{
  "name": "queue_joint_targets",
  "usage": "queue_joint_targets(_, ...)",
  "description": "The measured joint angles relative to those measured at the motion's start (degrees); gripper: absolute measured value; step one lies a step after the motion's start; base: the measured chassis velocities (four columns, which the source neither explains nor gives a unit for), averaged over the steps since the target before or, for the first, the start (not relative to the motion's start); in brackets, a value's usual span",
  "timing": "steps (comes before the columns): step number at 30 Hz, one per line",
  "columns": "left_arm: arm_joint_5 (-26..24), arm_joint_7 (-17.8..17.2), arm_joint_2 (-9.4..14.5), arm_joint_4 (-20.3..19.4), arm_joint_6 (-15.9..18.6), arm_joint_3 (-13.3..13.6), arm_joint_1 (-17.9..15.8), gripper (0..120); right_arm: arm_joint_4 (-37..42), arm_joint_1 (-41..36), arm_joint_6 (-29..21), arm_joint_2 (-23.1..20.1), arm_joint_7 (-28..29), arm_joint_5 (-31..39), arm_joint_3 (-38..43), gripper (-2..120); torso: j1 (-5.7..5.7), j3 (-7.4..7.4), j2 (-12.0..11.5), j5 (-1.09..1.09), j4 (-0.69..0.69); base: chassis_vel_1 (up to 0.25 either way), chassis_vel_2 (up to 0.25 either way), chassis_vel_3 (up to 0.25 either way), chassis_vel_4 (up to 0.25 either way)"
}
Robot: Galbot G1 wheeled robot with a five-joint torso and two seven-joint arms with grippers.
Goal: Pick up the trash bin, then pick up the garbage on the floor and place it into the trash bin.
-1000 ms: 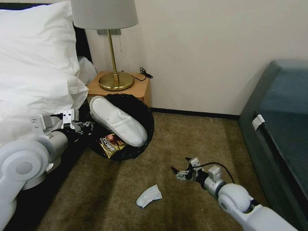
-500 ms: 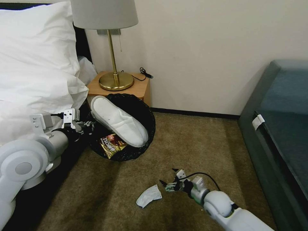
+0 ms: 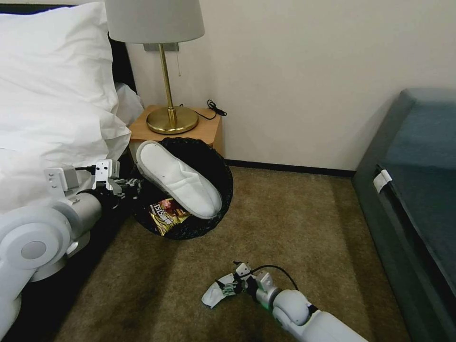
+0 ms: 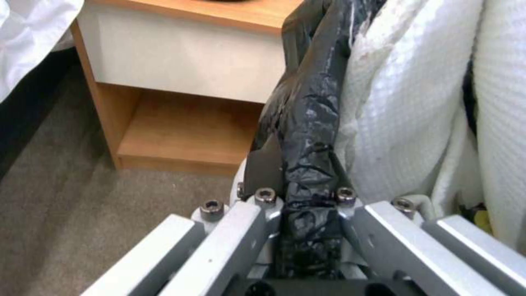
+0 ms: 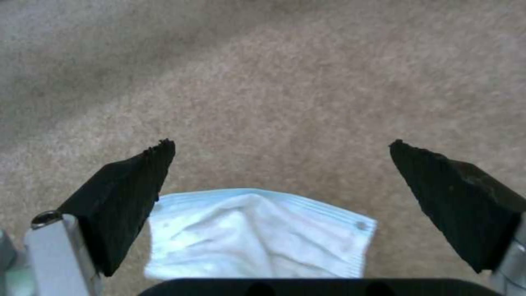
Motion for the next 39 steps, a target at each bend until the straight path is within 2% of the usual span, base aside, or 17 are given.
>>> queue_joint_targets(19, 0.3, 0.3, -0.2, -0.2, 0.0, 0.3, -0.3, 3, -2.7, -2.1, -0.6, 1.7, 1.9, 0.5, -0.8, 100, 0.0, 0.0, 0.0, 0.01, 0.0, 0.0, 0.0, 0.0, 0.0)
queue_joint_targets(28, 0.5, 0.0, -0.3, -0.4, 0.0, 0.5, -0.2, 3, -7.0, -1.8, -0.3, 4.5, 1.3, 0.6, -0.4, 99, 0.0, 0.0, 0.0, 0.01, 0.0, 0.0, 0.0, 0.0, 0.0)
queue_joint_targets(34, 0.6, -0.1, -0.2, -0.5, 0.0, 0.6, -0.1, 3, -11.3, -1.2, 0.5, 6.3, 0.7, 0.7, 0.6, 95, 0.0, 0.0, 0.0, 0.01, 0.0, 0.0, 0.0, 0.0, 0.0)
queue_joint_targets(39, 0.7, -0.1, -0.2, -0.7, 0.0, 0.7, 0.0, 3, -12.9, -1.4, 0.7, 6.7, 0.5, 0.7, 1.1, 85, 0.0, 0.0, 0.0, 0.01, 0.0, 0.0, 0.0, 0.0, 0.0)
